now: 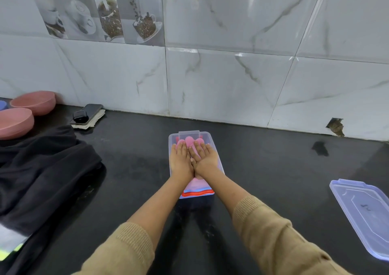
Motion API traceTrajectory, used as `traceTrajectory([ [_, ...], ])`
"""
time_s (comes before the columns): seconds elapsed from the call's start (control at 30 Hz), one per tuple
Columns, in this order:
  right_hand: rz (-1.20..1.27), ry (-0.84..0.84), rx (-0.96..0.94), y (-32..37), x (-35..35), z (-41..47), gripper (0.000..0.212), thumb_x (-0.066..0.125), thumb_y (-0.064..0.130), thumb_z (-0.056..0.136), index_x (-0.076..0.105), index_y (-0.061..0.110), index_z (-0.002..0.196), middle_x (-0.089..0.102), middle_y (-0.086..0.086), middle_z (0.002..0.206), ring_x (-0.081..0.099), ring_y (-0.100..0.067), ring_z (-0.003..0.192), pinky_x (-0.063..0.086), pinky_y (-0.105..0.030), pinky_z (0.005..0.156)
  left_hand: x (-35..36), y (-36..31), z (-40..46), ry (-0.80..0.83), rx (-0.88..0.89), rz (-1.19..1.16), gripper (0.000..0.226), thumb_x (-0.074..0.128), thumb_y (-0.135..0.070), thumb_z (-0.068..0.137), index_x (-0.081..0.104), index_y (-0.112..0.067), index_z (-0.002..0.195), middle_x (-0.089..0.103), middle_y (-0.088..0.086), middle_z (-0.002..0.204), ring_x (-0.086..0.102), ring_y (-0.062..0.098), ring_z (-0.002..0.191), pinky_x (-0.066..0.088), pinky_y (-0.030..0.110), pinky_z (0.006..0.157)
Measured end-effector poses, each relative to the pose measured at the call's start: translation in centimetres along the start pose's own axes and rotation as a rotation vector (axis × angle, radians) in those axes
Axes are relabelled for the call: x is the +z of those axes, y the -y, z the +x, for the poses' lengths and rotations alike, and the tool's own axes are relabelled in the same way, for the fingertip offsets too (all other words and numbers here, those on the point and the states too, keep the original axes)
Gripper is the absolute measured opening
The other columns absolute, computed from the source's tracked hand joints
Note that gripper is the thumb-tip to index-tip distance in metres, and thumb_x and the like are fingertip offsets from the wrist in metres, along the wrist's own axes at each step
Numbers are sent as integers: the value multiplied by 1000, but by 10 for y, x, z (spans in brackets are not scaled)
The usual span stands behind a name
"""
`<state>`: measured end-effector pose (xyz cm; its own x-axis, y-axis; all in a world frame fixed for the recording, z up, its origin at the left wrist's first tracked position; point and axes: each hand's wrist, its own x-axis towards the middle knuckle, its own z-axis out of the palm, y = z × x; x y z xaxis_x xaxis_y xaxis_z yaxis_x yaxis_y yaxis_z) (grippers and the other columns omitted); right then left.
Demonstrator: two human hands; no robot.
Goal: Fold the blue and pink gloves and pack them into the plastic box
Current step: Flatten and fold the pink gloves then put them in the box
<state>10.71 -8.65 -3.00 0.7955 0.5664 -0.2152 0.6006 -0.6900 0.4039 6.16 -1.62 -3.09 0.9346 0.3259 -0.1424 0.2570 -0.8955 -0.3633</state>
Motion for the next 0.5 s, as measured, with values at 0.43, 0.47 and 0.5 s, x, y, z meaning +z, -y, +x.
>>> traceTrajectory([
  [0.43, 339, -222, -11, -27, 13, -29, 61, 26, 39, 101, 2, 16, 152, 11, -7, 160, 7, -24, 149, 5, -37, 122, -18, -8, -15, -256, 186, -299, 61, 46, -34, 95, 27, -13, 148, 31, 5, 154, 19, 22, 147, 10, 42, 121],
  [0.47, 420, -281, -11, -34, 13, -32, 57, 28, 35, 101, 11, 16, 152, 24, -8, 157, 16, -25, 147, 10, -38, 122, -21, -12, -15, -270, 193, -344, 59, 46, -32, 95, 28, -13, 147, 32, 5, 153, 20, 23, 146, 11, 42, 120],
  [0.5, 514, -335, -7, -42, 14, -35, 52, 29, 32, 101, 22, 16, 149, 36, -8, 151, 24, -26, 144, 16, -39, 121, -26, -16, -14, -292, 198, -383, 55, 43, -29, 96, 29, -13, 146, 34, 4, 152, 21, 23, 146, 12, 42, 120],
])
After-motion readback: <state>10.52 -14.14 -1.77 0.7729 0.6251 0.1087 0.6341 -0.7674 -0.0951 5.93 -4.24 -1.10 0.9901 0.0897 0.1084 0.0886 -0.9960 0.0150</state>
